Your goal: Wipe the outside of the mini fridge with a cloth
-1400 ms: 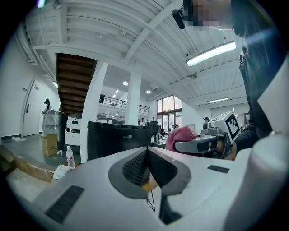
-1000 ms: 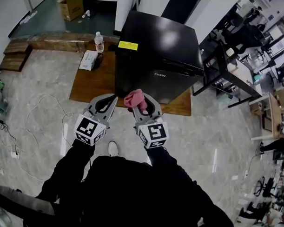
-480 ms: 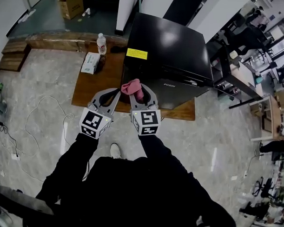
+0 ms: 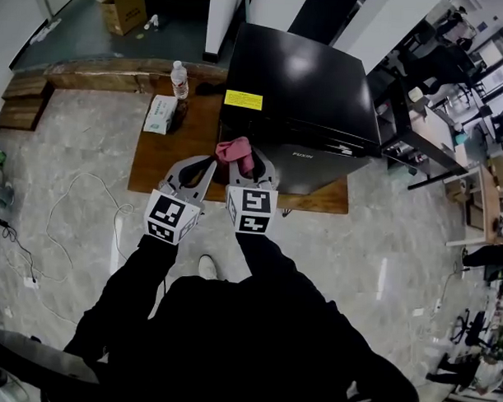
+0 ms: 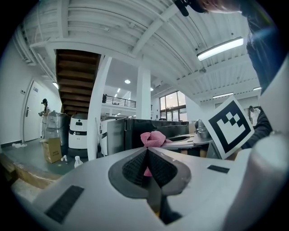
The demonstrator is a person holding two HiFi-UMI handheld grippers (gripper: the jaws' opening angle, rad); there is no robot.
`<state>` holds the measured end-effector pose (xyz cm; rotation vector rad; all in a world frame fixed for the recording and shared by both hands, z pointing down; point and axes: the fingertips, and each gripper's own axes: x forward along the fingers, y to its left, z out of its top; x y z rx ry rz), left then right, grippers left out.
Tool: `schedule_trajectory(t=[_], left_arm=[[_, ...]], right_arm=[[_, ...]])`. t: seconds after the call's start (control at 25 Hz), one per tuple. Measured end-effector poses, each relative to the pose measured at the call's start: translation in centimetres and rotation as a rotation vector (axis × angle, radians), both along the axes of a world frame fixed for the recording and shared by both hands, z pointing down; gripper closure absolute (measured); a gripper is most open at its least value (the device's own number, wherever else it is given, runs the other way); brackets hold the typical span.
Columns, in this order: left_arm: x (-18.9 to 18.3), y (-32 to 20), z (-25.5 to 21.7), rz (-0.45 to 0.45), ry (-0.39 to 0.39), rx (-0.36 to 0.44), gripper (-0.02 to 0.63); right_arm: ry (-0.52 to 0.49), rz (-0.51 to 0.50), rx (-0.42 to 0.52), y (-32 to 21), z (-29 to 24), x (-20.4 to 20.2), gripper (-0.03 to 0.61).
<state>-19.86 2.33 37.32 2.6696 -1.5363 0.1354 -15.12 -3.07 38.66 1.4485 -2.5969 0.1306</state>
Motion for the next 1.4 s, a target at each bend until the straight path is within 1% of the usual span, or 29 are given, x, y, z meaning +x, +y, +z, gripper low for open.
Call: schedule_trajectory(t=[0.16,0.32,0.56,0.72,0.88,1.04,1.28,1.4], left_arm=[[1.0,-0.6,0.0,0.026,0.002,0.007,0.607],[2.7,-1.3,0.2,0.064,-0.005,0.015,0.607],[7.0,-2.3,0.9,0.141,-0.011,0.014,0.607],[10.2,-2.8,1.0,0.179,-0.009,0.016,0.607],[12.9,-3.3,0.9,0.198,-0.005,0.017,0.607],[16.0,-3.8,0.8,0.213,-0.003,0.014,0.607],[20.9,-5.1,0.4,0.236,-0.004,0.02,0.607],[23.8,-6.2,0.4,0.237,-0.001,0.025,0.607]], right_arm=[[0.006,0.071,-0.008,0.0,0.4,1.6,0.453],[0.006,0.135,-0.02,-0.3,0.7,4.2,0.453],[0.001,0.223,-0.011,-1.0,0.8,9.3,0.453],[0.01,0.265,0.004,-1.5,0.7,12.7,0.453],[0.023,0.286,0.013,-1.8,0.4,16.1,0.453],[0.042,0.282,0.026,-2.3,-0.2,19.0,0.453],[0.056,0.28,0.028,-2.9,-0.2,23.4,0.453],[0.057,0.29,0.031,-3.6,-0.1,26.5,0.453]])
